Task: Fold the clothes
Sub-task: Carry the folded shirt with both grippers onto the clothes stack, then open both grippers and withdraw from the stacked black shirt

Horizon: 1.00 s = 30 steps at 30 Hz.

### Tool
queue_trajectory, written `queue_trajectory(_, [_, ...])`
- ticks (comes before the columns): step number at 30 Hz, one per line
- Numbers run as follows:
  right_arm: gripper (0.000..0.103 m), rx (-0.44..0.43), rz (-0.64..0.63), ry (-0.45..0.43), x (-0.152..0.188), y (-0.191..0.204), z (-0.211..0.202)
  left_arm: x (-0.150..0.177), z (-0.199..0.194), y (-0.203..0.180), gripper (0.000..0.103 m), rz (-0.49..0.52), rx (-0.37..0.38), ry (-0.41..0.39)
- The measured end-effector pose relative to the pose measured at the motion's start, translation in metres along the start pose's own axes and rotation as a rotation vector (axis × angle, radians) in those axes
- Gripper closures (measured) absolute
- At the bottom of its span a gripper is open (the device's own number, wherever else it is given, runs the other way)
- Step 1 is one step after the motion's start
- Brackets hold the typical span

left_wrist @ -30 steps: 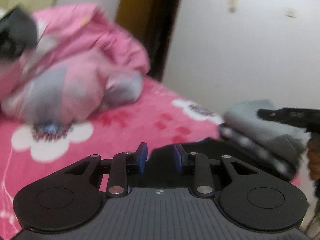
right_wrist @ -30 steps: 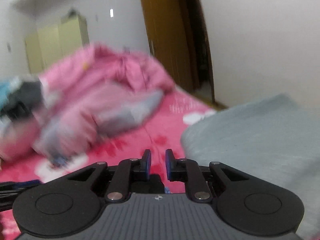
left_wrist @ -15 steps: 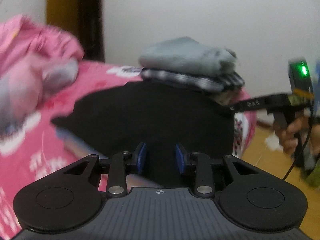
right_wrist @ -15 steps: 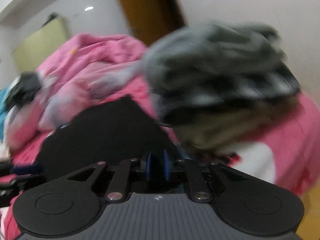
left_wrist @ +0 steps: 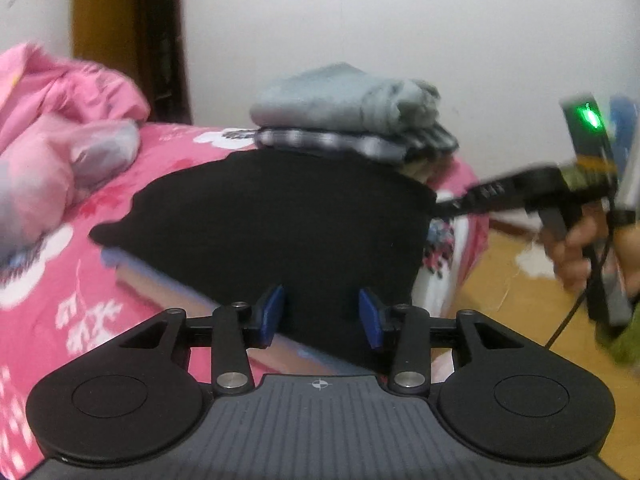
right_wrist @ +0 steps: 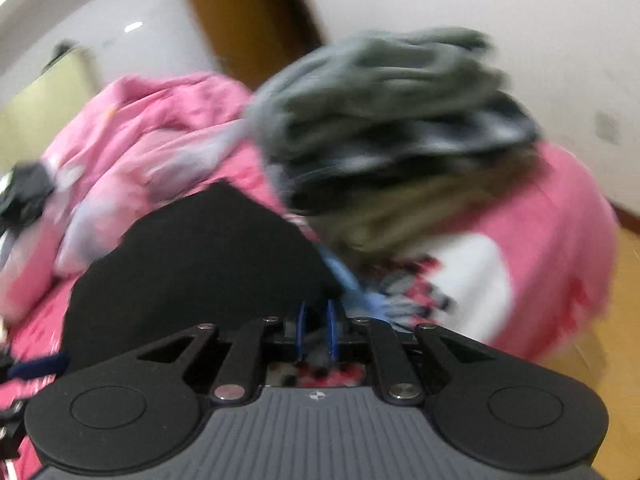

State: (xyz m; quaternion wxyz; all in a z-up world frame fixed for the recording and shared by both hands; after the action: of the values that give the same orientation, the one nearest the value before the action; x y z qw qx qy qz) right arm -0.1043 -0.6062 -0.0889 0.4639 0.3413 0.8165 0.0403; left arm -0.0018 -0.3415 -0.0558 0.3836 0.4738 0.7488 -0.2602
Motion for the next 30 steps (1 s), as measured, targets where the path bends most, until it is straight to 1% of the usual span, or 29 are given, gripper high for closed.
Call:
queue_trajectory(1, [0.089, 0.006, 0.016, -0.016, 0.001, -0.003, -0.008, 0.0, -0.007, 0.003, 0.06, -0.037, 0.006, -0.01])
queue_trajectory(2, [0.081, 0.015, 0.028, -0.032, 0.003, -0.005, -0.017, 0.001, -0.015, 0.005, 0.059, -0.07, 0.011, -0.019])
queue_trajectory(3, [0.07, 0.029, 0.041, -0.047, 0.007, -0.005, -0.027, 0.002, -0.023, 0.005, 0.056, -0.088, 0.011, -0.027])
queue_trajectory(5, [0.059, 0.041, 0.042, -0.052, 0.017, -0.001, -0.04, 0.003, -0.039, 0.004, 0.049, -0.123, 0.009, -0.045])
queue_trajectory(6, [0.053, 0.045, 0.037, -0.054, 0.022, 0.003, -0.048, 0.002, -0.047, 0.002, 0.043, -0.138, 0.001, -0.06])
queue_trajectory(7, [0.049, 0.045, 0.03, -0.055, 0.027, 0.008, -0.055, 0.002, -0.055, 0.001, 0.035, -0.154, -0.007, -0.075])
queue_trajectory(8, [0.042, 0.041, 0.018, -0.054, 0.032, 0.012, -0.063, 0.0, -0.062, 0.0, 0.031, -0.176, -0.016, -0.087])
queue_trajectory(9, [0.034, 0.038, 0.006, -0.053, 0.037, 0.017, -0.07, -0.001, -0.069, -0.001, 0.025, -0.198, -0.025, -0.099])
queue_trajectory(10, [0.031, 0.034, -0.006, -0.053, 0.041, 0.022, -0.077, -0.002, -0.076, -0.002, 0.018, -0.219, -0.034, -0.112])
queue_trajectory(11, [0.025, 0.03, -0.021, -0.056, 0.045, 0.03, -0.083, -0.004, -0.082, -0.003, 0.014, -0.231, -0.044, -0.122])
queue_trajectory(12, [0.022, 0.026, -0.037, -0.059, 0.049, 0.038, -0.089, -0.005, -0.089, -0.004, 0.007, -0.242, -0.054, -0.132])
queue_trajectory(13, [0.019, 0.025, -0.052, -0.06, 0.053, 0.046, -0.096, -0.005, -0.096, -0.005, 0.003, -0.249, -0.071, -0.142])
queue_trajectory(15, [0.0, 0.033, -0.092, -0.067, 0.06, 0.063, -0.106, -0.005, -0.11, -0.007, 0.001, -0.264, -0.104, -0.159])
queue_trajectory(17, [0.0, 0.044, -0.142, -0.088, 0.067, 0.079, -0.115, -0.002, -0.12, -0.008, 0.0, -0.284, -0.135, -0.158])
queue_trajectory(21, [0.0, 0.047, -0.224, -0.096, 0.082, 0.109, -0.129, 0.009, -0.133, -0.005, 0.0, -0.343, -0.192, -0.124])
queue_trajectory(24, [0.0, 0.042, -0.241, -0.099, 0.089, 0.125, -0.137, 0.015, -0.142, 0.001, 0.0, -0.37, -0.226, -0.11])
queue_trajectory(28, [0.0, 0.055, -0.26, -0.097, 0.093, 0.141, -0.142, 0.018, -0.15, 0.008, 0.0, -0.385, -0.295, -0.099])
queue_trajectory(30, [0.0, 0.067, -0.268, -0.092, 0.094, 0.148, -0.143, 0.019, -0.153, 0.011, 0.0, -0.393, -0.315, -0.096])
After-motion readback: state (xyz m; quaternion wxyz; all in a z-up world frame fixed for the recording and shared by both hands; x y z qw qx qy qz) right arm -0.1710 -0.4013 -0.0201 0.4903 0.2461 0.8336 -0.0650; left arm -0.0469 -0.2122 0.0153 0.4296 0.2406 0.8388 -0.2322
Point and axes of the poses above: each gripper's, at about its wrist camera, not at the fingertips, and z roughly the way its jaws point, y to its left, x to its underside, the point moved 4 cm from there along z, roughly the way its jaws point, and after that the axes turned 2 degrees about y, right-handed, at the moved point
